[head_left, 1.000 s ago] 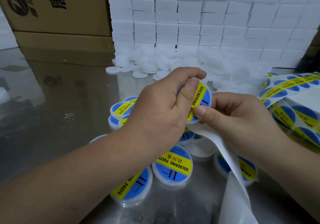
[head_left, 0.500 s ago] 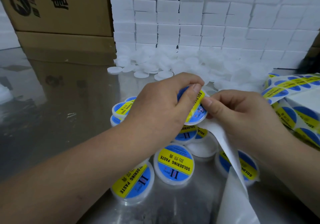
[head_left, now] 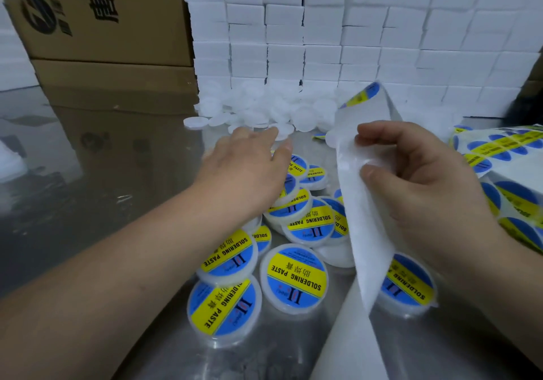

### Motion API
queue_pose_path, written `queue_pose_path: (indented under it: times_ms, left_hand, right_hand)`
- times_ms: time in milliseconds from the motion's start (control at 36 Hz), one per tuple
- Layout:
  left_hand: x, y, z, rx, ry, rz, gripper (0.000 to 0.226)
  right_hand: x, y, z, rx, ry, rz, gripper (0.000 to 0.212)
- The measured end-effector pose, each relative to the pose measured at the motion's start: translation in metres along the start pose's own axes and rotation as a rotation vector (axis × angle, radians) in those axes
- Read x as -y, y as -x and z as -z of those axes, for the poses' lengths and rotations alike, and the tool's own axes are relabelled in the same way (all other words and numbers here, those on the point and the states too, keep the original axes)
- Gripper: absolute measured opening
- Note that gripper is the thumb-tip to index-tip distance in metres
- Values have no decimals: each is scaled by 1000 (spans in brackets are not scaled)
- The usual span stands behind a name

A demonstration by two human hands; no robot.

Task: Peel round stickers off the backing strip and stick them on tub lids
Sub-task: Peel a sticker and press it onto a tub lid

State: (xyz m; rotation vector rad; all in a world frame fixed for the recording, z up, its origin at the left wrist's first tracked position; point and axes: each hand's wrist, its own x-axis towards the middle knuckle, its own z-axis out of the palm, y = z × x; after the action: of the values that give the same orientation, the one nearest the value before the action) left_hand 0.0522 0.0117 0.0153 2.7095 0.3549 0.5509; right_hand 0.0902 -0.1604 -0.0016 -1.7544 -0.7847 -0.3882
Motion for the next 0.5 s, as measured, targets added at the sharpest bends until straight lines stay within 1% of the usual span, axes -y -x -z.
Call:
queue_pose_path:
  times_ms: [28,56,83,111,167,250,361,417,500]
  left_hand:
    - [-1,1,1,-46,6,-17,39]
    - [-2,3,1,-101,72,-58,41]
    - [-4,5,3,-131,195,-103,40]
    - [-6,7,4,-119,359,-138,37]
    - [-12,13,6,-17,639,-187,31]
    - [-17,17,5,94,829,-233,27]
    - [-18,18,8,178,1046,-167,24]
    - [-18,17,8,173,1159,-92,26]
    - [-19,15,9,174,1343,1,26]
  right_hand:
    - [0,0,0,-11,1,13,45]
    - [0,-1,0,-16,-1,26,46]
    - [1,-1,0,-12,-6,37,46]
    - [1,0,0,-1,-10,46,47]
    - [1,0,0,29,-12,69,47]
    - [5,2,-1,95,-33,102,47]
    - [8,5,-3,186,-137,80,44]
    - [10,6,-3,235,-152,93,41]
    - [14,8,-5,306,-224,96,45]
